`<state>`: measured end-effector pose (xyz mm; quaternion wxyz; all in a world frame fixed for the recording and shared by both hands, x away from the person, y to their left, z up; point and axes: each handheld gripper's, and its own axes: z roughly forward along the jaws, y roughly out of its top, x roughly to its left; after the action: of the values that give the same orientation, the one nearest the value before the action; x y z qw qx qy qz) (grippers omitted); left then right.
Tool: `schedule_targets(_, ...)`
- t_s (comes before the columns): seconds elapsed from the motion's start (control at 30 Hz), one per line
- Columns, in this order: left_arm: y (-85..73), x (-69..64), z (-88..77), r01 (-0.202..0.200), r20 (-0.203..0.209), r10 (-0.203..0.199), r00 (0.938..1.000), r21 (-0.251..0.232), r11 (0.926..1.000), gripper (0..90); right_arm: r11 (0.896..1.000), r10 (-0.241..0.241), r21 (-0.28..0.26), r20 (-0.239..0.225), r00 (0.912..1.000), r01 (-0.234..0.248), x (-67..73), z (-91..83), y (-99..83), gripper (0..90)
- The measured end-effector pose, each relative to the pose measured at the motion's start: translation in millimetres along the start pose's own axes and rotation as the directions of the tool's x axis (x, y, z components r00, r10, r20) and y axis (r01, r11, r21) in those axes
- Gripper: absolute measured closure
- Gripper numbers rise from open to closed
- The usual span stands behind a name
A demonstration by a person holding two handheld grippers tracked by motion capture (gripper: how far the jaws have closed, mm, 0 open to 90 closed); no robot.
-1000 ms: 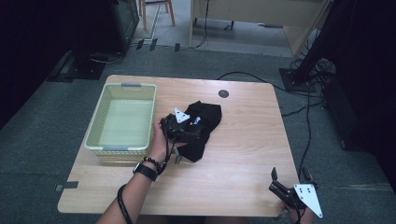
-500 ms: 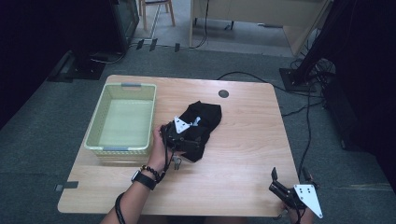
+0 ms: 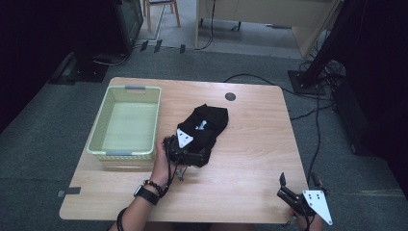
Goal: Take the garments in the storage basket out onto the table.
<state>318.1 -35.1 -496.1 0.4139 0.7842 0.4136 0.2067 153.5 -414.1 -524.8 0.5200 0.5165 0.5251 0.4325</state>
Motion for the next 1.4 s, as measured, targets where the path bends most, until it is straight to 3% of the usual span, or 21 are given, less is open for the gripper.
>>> schedule_targets(0.43,-27.7,-3.2,-1.7,0.021,-0.005,-0.022,0.9998,-0.007,0.9997,0.0,1.000,0.001,0.000,0.002,1.0000,-0.001,0.2,-0.2,0.0,0.0)
schedule_targets(0.63,-31.2,-3.9,-6.2,0.024,-0.009,-0.024,0.9997,-0.015,0.9996,0.0,1.000,0.001,0.000,0.002,1.0000,-0.001,0.2,-0.2,0.0,0.0)
schedule_targets(0.83,-35.7,-8.8,-12.1,-0.014,-0.013,0.014,0.9998,-0.009,0.9999,0.0,1.000,0.001,-0.001,0.002,1.0000,-0.001,0.1,-0.3,-0.1,0.0)
schedule_targets(1.13,-42.1,-7.8,-21.8,0.017,-0.025,-0.018,0.9995,-0.019,0.9997,0.0,1.000,0.002,-0.002,0.007,1.0000,-0.002,0.2,-0.5,-0.2,0.0)
schedule_targets(1.4,-47.5,-6.9,-29.7,0.016,-0.035,-0.017,0.9992,-0.023,0.9996,0.0,1.000,0.003,-0.004,0.010,0.9999,-0.003,0.5,-1.0,-0.3,0.0)
